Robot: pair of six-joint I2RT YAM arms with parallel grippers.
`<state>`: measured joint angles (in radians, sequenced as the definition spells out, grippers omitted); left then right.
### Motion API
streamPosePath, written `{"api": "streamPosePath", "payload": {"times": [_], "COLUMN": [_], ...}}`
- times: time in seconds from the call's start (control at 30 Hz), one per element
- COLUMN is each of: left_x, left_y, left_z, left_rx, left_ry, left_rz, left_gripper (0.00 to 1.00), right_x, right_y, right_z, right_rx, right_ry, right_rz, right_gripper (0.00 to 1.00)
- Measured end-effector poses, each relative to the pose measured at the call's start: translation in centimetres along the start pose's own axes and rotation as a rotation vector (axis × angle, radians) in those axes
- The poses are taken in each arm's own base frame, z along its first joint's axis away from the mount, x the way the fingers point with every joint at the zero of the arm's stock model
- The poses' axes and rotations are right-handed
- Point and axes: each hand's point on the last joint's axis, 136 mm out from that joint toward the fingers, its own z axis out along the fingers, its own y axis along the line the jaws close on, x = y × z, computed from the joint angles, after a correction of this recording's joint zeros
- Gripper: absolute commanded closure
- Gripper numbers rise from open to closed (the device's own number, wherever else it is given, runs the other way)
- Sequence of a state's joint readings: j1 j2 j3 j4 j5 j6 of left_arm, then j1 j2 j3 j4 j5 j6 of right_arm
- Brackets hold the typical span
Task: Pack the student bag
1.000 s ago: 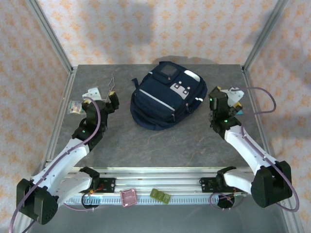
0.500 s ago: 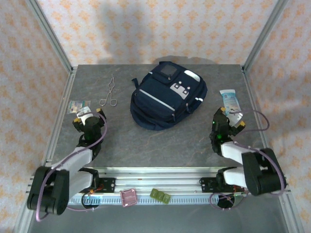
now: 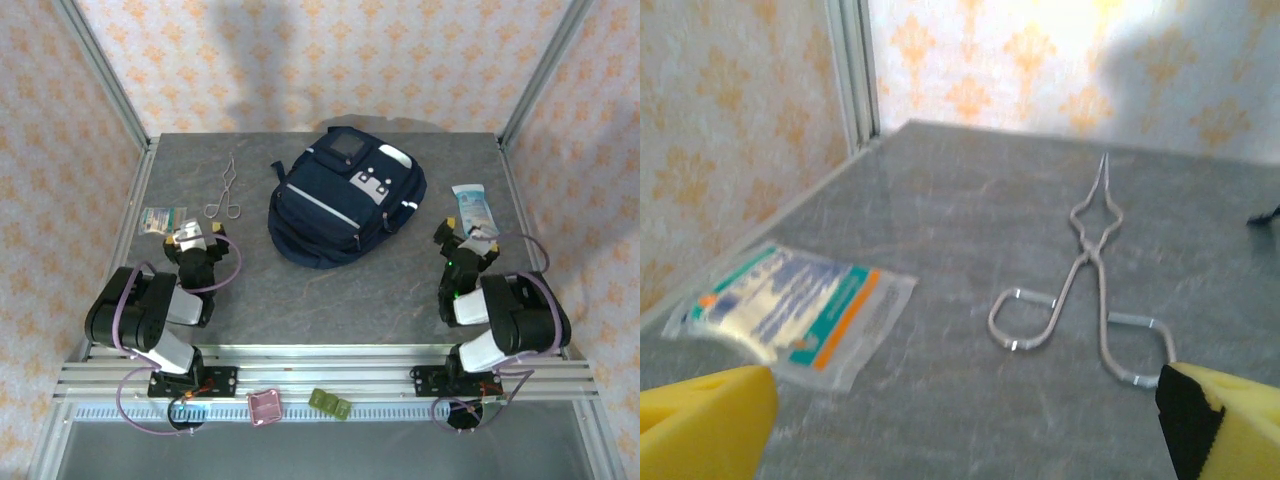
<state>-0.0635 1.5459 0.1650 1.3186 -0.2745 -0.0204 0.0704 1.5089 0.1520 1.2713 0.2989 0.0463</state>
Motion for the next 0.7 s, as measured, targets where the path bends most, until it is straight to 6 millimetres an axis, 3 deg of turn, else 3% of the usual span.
{"api": "streamPosePath", "payload": {"times": [0.2,0.7], "left_x": [-1.2,-1.5], "left_y": [0.1,0.2], "left_z": [0.3,0.3], "left_rx": [-0.018,-0.025], "left_ry": [-0.037,-0.050], "left_rz": [-0.023,-0.028], "left_gripper": [0.00,0.00], "right_x": [-0.4,-0.4], "right_y": [1.9,2.5], "right_z": [0.8,1.0], "right_rx": [-0.074,-0.101], "right_ry": [0.001,0.013], "right_rz": [-0.018,-0.028], "right_gripper": [0.00,0.00]}}
